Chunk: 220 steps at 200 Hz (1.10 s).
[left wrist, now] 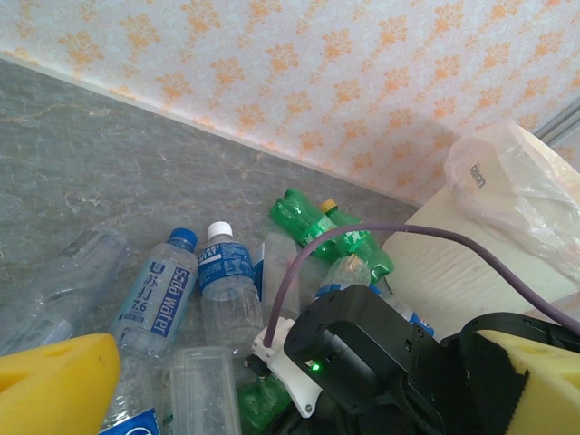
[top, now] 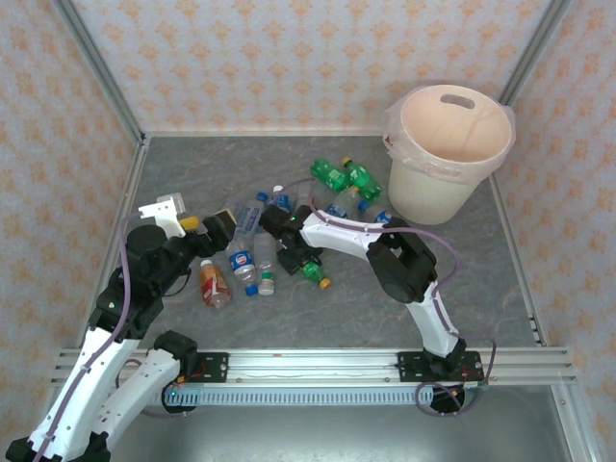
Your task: Put the plastic bottles in the bin
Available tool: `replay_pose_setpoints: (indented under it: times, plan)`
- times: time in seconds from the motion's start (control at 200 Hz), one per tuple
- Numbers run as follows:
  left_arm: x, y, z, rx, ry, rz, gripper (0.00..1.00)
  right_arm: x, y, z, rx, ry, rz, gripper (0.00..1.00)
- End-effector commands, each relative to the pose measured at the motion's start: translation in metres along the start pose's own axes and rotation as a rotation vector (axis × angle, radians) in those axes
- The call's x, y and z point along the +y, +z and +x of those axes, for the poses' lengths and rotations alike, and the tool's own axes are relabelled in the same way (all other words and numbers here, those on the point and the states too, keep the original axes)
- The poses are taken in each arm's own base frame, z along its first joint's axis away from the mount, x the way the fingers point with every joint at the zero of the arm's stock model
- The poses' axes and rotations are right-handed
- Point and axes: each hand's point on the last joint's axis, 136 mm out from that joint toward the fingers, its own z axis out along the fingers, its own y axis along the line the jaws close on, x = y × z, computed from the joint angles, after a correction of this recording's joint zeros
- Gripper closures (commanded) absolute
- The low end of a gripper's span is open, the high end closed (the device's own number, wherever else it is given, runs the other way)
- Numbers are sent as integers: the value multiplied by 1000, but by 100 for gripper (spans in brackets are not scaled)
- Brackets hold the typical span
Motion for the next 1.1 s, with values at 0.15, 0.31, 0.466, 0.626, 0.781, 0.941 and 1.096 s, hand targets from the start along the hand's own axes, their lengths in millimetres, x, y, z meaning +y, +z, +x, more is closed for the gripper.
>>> replay_pose_setpoints:
  times: [0.15,0.31,0.466,0.626,0.781,0.941,1.096]
  plan:
    - [-13,4,-5,3,45,44,1,-6,-45,-21,-145,60,9,47]
    - [-21,5,-12,-4,50,72,1,-9,-71,-31,-214,91,1,47]
    - [-32,11,-16,-8,53,118,1,-16,-104,-42,-295,130,2,47]
    - [-46,18,-22,-14,51,176,1,-33,-142,-51,-382,210,-7,47]
    - [-61,29,-30,-14,42,233,1,-62,-182,-54,-480,321,-20,48]
    - [-74,41,-33,-4,23,286,1,-103,-227,-50,-601,435,1,48]
    - [-85,50,-34,0,9,327,1,-144,-260,-38,-674,540,41,47]
